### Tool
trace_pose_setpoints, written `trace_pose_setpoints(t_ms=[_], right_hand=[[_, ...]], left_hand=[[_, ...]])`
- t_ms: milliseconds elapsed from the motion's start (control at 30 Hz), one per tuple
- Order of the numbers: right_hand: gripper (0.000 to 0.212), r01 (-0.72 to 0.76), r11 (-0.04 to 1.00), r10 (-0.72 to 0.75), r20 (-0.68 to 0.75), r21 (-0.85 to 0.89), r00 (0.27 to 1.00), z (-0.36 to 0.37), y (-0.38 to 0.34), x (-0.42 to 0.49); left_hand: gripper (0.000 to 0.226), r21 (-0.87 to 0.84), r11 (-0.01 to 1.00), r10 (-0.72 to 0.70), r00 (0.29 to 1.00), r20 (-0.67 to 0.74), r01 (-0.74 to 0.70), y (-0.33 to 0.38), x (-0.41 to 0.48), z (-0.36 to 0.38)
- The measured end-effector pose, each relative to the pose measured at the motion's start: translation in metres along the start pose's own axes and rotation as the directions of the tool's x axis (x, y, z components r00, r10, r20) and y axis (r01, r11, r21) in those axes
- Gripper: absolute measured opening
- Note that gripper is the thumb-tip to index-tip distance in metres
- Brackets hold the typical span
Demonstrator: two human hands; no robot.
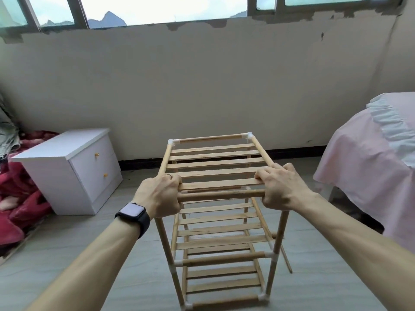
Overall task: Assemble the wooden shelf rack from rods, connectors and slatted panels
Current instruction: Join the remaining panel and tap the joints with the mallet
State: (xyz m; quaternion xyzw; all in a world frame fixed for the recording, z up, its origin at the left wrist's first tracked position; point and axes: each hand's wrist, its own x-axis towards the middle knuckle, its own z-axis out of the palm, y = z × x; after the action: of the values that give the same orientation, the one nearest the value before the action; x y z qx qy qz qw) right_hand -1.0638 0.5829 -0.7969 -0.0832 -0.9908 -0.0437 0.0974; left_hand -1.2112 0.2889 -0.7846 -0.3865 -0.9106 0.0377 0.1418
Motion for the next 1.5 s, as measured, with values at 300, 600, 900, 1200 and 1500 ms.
trace_pose_setpoints(t_ms=[300, 600, 900, 1200, 1500], right_hand=[[0.069, 0.069, 0.994, -0.058, 0.131, -0.083, 0.99, -0.006, -0.041, 0.0], [0.029, 0.051, 0.999, -0.052, 0.025, 0.014, 0.998, -0.004, -0.046, 0.008], [0.011, 0.107, 0.992, -0.111, 0.047, 0.07, 0.993, -0.011, -0.042, 0.021], [0.028, -0.167, 0.985, 0.165, 0.049, 0.048, 0.985, -0.01, -0.095, 0.019], [0.063, 0.097, 0.746, -0.165, 0.043, 0.659, 0.985, -0.04, -0.185, 0.004]], left_hand=[[0.041, 0.119, 0.993, -0.025, 0.999, 0.021, 0.022, -0.032, -0.007, 0.002], [0.05, 0.0, 1.0, 0.021, 1.0, 0.0, -0.021, -0.04, -0.004, 0.007], [0.037, -0.078, 0.996, -0.038, 0.998, -0.049, 0.034, -0.044, 0.0, 0.016], [0.055, 0.081, 0.979, -0.182, 0.98, -0.076, 0.188, -0.057, 0.008, 0.014], [0.041, -0.929, 0.048, -0.495, 0.816, 0.298, 0.368, -0.013, -0.046, 0.011]])
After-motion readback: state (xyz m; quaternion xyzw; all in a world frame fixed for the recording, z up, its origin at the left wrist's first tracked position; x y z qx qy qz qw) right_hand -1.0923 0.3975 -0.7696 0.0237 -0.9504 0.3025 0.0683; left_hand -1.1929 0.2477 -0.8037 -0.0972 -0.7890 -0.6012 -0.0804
